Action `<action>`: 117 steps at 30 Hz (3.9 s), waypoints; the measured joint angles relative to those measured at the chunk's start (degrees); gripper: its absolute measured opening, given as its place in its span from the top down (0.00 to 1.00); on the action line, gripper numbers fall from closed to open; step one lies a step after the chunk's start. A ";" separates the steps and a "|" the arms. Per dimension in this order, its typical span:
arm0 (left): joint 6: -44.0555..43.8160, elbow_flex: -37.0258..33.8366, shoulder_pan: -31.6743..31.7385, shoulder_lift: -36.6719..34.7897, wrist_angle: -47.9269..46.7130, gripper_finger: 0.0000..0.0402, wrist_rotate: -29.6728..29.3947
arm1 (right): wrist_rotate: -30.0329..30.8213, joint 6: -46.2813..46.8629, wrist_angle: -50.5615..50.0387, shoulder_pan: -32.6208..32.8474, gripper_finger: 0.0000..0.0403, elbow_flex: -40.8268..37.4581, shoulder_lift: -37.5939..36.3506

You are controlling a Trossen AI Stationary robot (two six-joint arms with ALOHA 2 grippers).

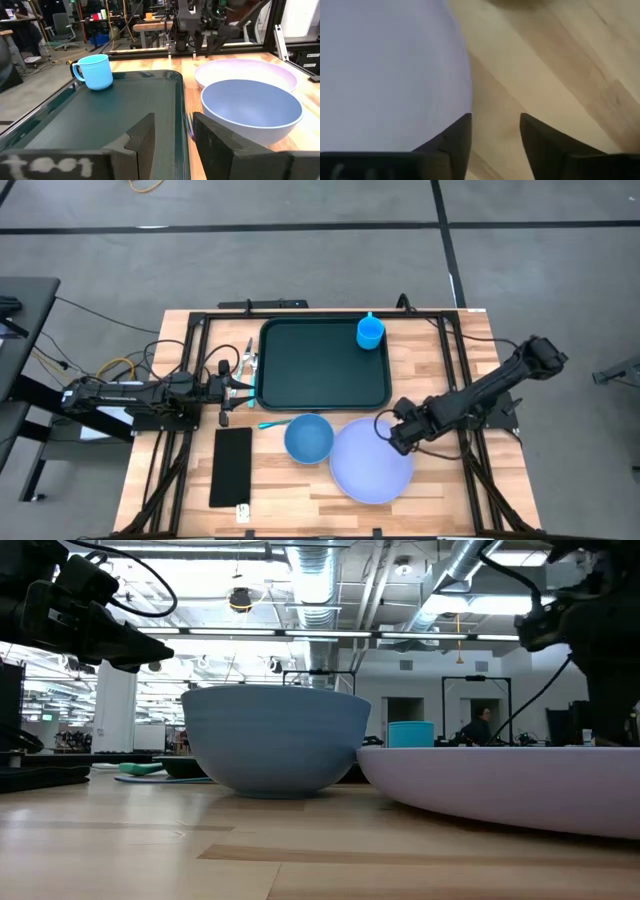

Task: Set up tray
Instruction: Put the purple plate on the black serving tray to the bottom left of the light blue mug

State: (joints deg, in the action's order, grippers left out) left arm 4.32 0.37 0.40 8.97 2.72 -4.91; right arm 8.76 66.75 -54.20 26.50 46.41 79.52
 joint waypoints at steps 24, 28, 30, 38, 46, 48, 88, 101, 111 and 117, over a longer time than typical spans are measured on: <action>0.00 -0.01 0.00 0.02 -0.02 0.70 0.00 | -9.34 -9.82 5.31 -0.39 0.58 0.00 9.55; 0.00 -0.01 0.00 0.02 -0.02 0.70 0.00 | -10.12 -9.85 4.96 -0.39 0.66 0.00 9.18; 0.00 -0.01 0.00 0.02 -0.02 0.70 0.00 | -10.97 -10.22 4.78 -0.39 0.71 0.00 9.18; 0.00 0.01 0.00 0.02 -0.02 0.70 0.00 | -14.08 -11.52 4.55 -0.39 0.89 0.01 9.23; 0.00 0.00 0.00 0.02 -0.02 0.70 0.00 | -15.53 -11.09 3.44 -0.39 0.99 0.04 6.53; 0.00 0.01 0.00 0.02 -0.02 0.70 0.00 | -15.45 -10.67 3.20 -0.73 0.99 0.04 4.15; 0.00 -0.01 0.00 0.02 -0.04 0.70 0.00 | -19.25 -20.27 13.97 -49.50 1.00 -0.02 -12.82; 0.00 -0.01 0.00 0.02 -0.02 0.70 0.00 | -22.70 -23.26 20.33 -55.16 0.99 -0.02 -1.30; 0.00 0.00 0.00 0.02 -0.02 0.70 0.00 | -24.51 -23.64 22.87 -58.10 0.99 0.02 3.60; 0.00 0.00 0.00 0.02 -0.02 0.70 0.00 | -24.60 -24.37 23.04 -59.01 1.00 0.02 5.90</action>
State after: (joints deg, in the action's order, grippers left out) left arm 4.32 0.37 0.40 8.99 2.70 -4.91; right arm -15.84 42.38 -31.16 -32.51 46.44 85.41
